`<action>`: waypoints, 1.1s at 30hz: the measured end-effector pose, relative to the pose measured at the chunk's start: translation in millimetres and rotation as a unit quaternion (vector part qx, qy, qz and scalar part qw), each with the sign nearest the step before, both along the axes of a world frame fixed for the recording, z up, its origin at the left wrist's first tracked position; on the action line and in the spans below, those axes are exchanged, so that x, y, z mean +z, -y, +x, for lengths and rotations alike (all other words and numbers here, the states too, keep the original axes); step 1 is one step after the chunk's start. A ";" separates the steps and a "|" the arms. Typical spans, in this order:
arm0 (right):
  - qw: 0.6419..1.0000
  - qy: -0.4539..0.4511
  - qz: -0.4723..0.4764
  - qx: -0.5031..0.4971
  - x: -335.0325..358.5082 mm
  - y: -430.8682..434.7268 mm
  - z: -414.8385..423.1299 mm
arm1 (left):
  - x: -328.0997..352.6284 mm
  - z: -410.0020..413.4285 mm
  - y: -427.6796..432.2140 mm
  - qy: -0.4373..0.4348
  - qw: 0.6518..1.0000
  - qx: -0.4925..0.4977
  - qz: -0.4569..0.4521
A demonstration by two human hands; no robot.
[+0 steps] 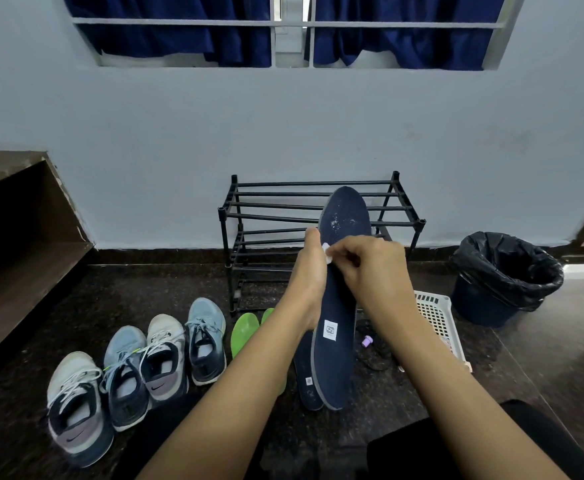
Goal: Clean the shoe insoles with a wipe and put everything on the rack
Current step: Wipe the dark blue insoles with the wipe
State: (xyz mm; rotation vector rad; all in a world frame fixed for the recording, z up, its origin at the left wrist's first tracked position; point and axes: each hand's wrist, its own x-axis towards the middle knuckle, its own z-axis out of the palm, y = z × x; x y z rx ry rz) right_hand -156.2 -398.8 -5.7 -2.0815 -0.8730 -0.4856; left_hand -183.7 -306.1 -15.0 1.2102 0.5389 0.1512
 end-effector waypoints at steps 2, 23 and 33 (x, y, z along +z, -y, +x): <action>1.000 -0.010 -0.023 0.006 -3.2 -0.8 -4.6 | 0.2 0.1 -1.8 -0.008 1.000 0.008 0.009; 0.999 0.017 0.018 -0.031 0.6 0.1 4.6 | 3.4 0.2 7.8 0.003 0.999 0.031 0.042; 1.000 0.016 -0.001 -0.009 -4.6 -1.9 -13.2 | 4.7 -0.7 3.1 -0.012 1.000 0.019 0.013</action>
